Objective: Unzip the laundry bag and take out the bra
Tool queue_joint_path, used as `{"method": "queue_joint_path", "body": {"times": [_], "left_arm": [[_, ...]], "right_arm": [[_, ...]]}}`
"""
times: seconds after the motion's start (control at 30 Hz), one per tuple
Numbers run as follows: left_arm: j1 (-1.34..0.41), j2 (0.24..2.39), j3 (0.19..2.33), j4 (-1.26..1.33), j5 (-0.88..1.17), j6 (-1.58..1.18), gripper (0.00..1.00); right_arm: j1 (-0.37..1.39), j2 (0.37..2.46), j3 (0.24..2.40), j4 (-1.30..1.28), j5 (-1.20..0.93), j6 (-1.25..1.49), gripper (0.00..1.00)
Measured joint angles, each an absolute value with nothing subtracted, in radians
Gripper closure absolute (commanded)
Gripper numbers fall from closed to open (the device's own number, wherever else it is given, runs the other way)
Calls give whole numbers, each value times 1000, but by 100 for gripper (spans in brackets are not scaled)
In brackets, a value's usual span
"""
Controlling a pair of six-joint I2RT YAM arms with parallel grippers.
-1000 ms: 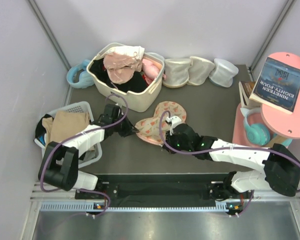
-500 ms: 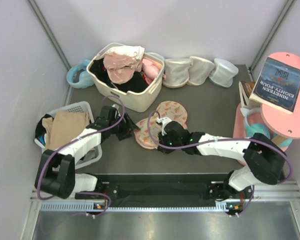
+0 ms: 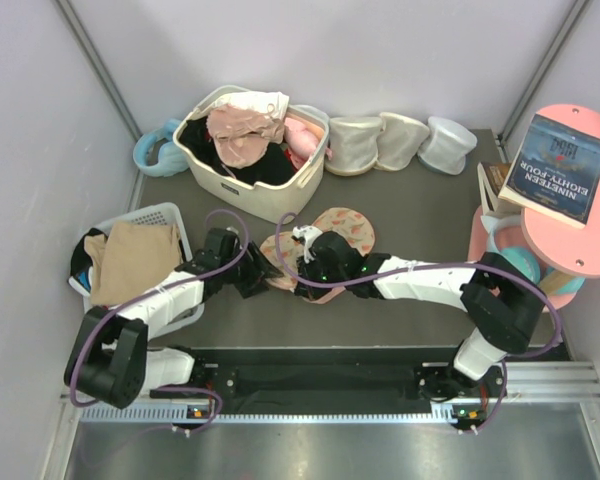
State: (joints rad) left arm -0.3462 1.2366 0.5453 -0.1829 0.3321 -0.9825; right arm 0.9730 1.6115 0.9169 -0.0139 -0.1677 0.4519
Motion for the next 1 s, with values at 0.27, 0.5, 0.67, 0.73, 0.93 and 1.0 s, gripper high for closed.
{"method": "queue_joint_path", "body": {"times": [0.27,0.5,0.67,0.73,0.93,1.0], "left_arm": [[-352,1300,546,-118,326,-1021,82],[-355,1308,550,-116,324,-1022,100],[-355,1308,559,-124,324,-1018,100],[-354,1312,566,-131,324,-1015,100],[-343,1321,595,-152,336,-984,100],[-336,1322,607,-163,341,-967,100]], "right_arm": [[973,1612,917,-14,-176,446,100],[973,1611,912,-16,-146,446,100],[973,1596,871,-20,-125,445,100],[973,1582,854,-27,-112,445,100],[960,1528,816,-46,-63,440,100],[944,1511,805,-54,-52,436,100]]}}
